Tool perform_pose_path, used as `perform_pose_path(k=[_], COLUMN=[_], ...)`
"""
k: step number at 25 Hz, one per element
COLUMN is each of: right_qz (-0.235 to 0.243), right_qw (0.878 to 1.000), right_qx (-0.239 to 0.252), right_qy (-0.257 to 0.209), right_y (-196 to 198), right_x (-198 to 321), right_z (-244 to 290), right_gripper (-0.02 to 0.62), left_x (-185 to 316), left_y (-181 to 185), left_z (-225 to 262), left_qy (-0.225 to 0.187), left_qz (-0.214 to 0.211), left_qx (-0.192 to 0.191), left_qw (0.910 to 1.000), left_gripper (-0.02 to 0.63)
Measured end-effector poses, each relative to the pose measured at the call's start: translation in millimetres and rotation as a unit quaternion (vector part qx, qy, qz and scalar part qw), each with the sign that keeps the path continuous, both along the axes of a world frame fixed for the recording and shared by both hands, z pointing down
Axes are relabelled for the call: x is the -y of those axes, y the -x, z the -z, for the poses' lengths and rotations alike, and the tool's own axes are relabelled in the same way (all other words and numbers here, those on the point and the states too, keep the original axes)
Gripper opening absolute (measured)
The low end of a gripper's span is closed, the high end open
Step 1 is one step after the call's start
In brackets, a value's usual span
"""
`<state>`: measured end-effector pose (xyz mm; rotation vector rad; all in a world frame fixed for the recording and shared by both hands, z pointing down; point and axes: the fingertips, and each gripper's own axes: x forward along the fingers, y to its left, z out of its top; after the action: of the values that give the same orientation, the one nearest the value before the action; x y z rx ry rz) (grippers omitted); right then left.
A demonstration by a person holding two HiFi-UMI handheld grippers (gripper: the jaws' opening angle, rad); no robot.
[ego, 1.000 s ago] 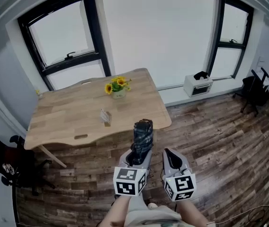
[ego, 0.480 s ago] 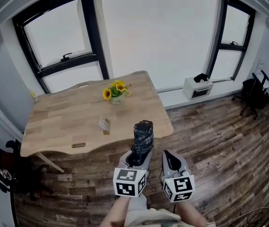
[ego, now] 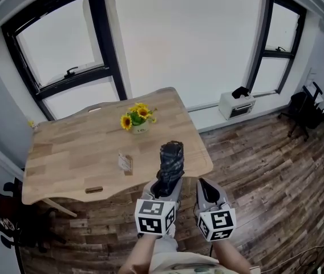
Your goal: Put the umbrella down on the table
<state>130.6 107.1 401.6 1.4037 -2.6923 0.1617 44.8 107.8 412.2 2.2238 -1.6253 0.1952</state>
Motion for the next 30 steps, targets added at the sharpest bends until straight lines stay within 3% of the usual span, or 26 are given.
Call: perform_pose_path(k=[17,30], right_qz=[-0.037,-0.062], right_qw=[0.999,0.997], right_qx=[-0.017,-0.026], right_qy=[0.003,0.029], right_y=[68.0,78.2], right_x=[76.9,92.5], right_z=[-3.5,-27.7], right_gripper=[0.000,0.000], left_x=[86.1,106.4], left_y=[59.7,70.0], left_z=[-0.9,-34.0], left_qy=[0.002,0.038], left_qz=[-0.046,-0.069], left_qx=[-0.030,-0.038], left_qw=[0.9985,0.9962], left_gripper=[0.190,0.190])
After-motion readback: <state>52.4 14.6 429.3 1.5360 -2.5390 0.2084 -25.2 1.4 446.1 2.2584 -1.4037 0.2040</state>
